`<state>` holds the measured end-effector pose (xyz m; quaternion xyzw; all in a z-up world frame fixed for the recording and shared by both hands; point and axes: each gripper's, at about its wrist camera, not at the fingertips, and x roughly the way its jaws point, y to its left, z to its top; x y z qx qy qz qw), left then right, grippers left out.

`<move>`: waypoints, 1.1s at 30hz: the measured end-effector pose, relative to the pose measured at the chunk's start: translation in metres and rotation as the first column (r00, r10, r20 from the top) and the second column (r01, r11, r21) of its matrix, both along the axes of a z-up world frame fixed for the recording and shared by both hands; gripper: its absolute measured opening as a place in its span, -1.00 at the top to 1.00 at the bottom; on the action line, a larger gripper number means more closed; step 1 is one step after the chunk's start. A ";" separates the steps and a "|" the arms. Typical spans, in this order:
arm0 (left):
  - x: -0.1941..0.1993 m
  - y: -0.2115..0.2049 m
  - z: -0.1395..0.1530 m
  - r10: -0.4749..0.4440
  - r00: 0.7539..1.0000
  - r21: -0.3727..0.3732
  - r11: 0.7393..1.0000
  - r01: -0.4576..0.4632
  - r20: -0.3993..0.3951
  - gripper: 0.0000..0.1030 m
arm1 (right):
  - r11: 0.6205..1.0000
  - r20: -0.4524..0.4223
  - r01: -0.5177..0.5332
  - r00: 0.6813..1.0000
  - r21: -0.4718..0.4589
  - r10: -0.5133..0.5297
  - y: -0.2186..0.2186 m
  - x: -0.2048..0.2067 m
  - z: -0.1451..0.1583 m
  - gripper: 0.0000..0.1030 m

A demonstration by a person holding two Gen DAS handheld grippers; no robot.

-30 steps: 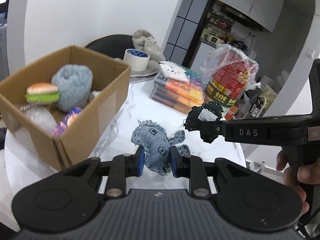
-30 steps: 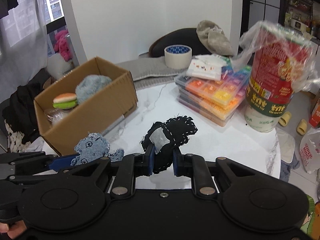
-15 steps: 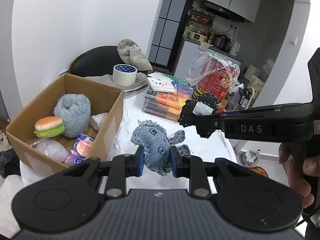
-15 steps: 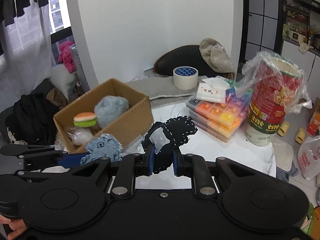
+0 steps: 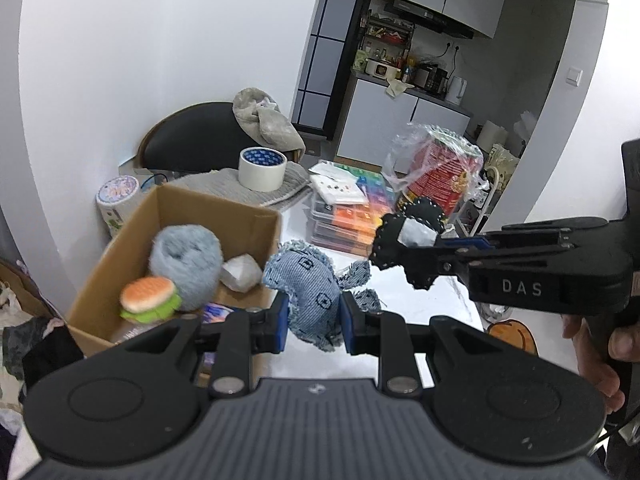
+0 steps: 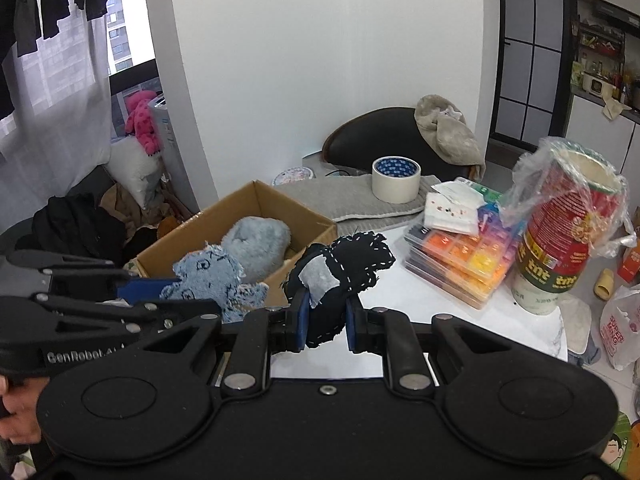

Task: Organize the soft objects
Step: 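Carry the denim plush and black-and-white plush with both grippers over the box, then open both grippers to drop the two plushes into the box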

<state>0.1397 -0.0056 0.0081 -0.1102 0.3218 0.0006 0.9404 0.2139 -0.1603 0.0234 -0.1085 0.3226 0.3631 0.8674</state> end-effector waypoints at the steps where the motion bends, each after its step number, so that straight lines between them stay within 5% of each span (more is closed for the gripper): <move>1: 0.000 0.005 0.003 0.000 1.000 0.003 1.000 0.000 0.001 0.52 | 1.000 0.000 0.000 1.000 0.000 0.000 0.002 0.000 0.000 0.65; 10: 0.005 0.043 0.009 0.008 1.000 0.029 1.000 -0.008 -0.008 0.51 | 1.000 -0.007 -0.008 1.000 0.003 0.008 0.024 0.001 0.000 0.65; 33: 0.048 0.084 -0.054 -0.046 0.982 -0.032 0.999 0.040 -0.183 0.49 | 0.997 -0.070 -0.066 0.996 -0.039 0.063 0.097 0.024 -0.021 0.64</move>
